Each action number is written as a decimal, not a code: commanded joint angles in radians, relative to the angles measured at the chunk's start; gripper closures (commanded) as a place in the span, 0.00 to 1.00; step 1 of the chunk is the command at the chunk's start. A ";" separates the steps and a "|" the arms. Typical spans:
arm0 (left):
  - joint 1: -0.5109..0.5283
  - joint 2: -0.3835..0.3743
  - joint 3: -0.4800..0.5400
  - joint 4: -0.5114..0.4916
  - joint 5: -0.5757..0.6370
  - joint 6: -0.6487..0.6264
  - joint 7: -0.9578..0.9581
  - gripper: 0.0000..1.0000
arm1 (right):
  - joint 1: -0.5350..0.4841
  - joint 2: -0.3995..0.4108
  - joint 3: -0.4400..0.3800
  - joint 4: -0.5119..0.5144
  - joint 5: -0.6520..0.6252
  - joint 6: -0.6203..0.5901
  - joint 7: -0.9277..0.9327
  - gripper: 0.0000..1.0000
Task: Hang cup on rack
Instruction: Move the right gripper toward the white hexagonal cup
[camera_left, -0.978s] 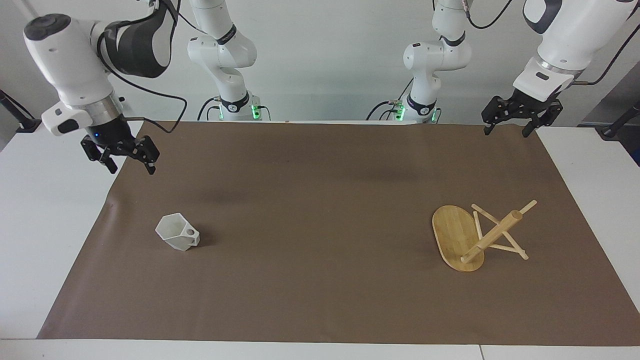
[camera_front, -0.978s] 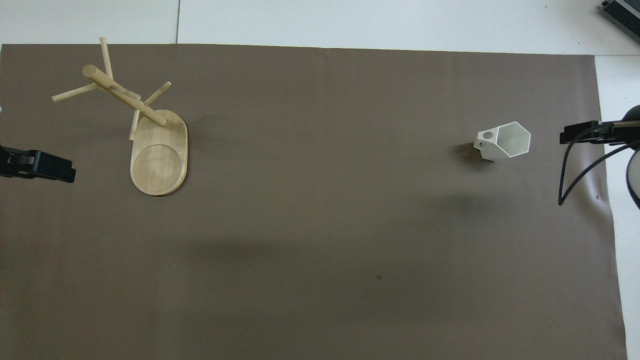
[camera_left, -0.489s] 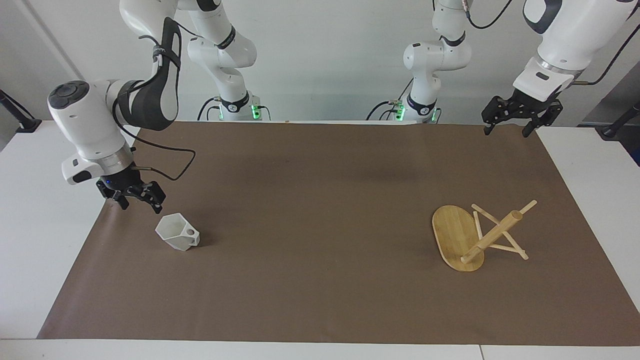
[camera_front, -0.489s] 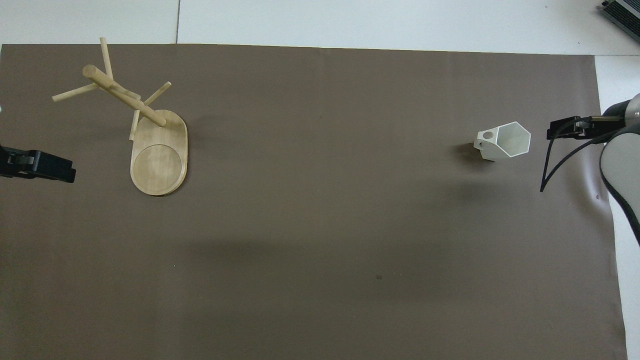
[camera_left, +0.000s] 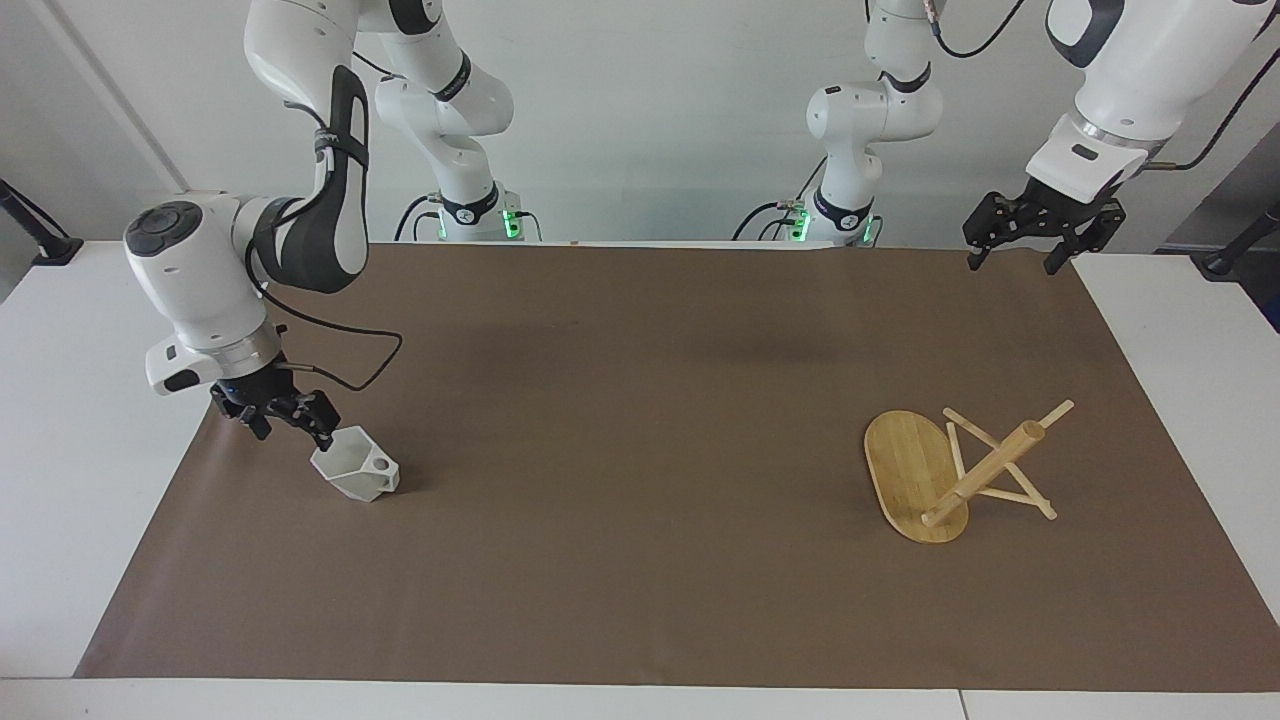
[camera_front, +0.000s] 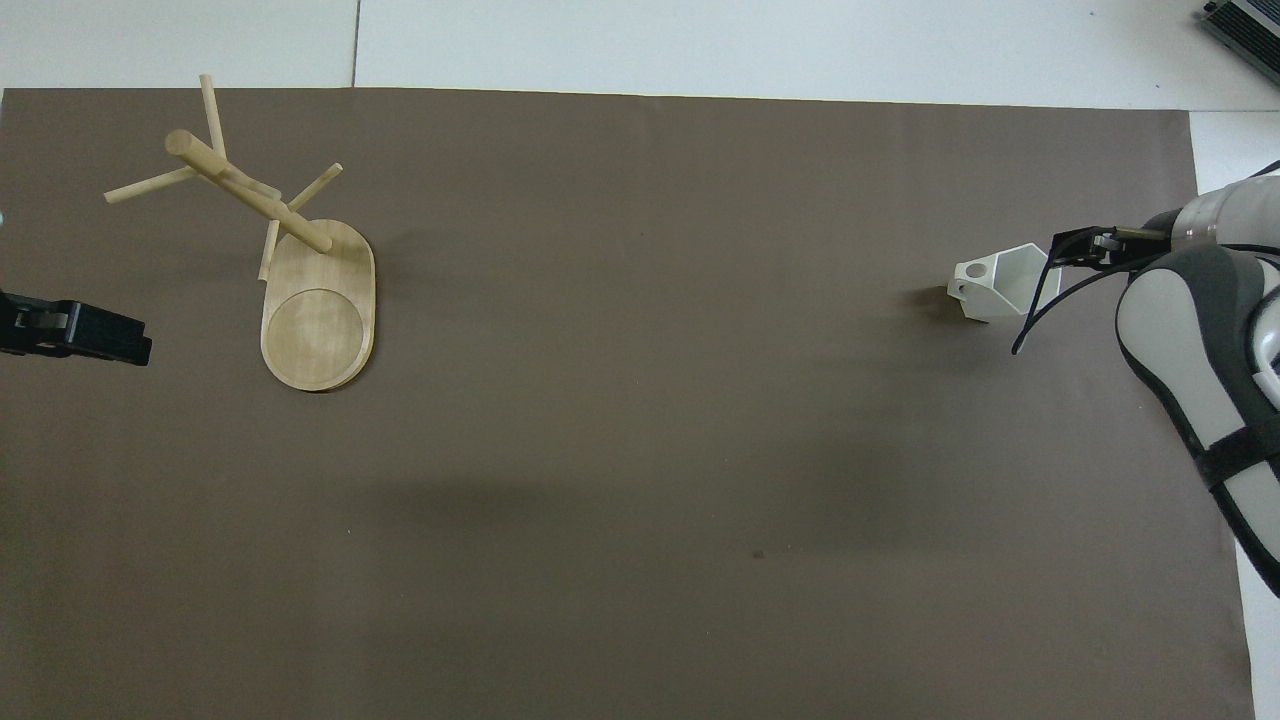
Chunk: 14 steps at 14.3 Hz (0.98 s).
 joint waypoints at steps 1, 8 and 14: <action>-0.003 -0.017 0.001 -0.015 0.021 -0.009 0.004 0.00 | -0.001 0.017 0.006 -0.022 0.012 0.046 0.022 0.00; -0.003 -0.017 0.001 -0.015 0.021 -0.009 0.004 0.00 | 0.004 0.030 0.006 -0.022 0.010 0.066 0.021 0.00; -0.003 -0.017 0.001 -0.015 0.021 -0.009 0.004 0.00 | 0.005 0.036 0.006 -0.021 0.007 0.094 0.010 0.12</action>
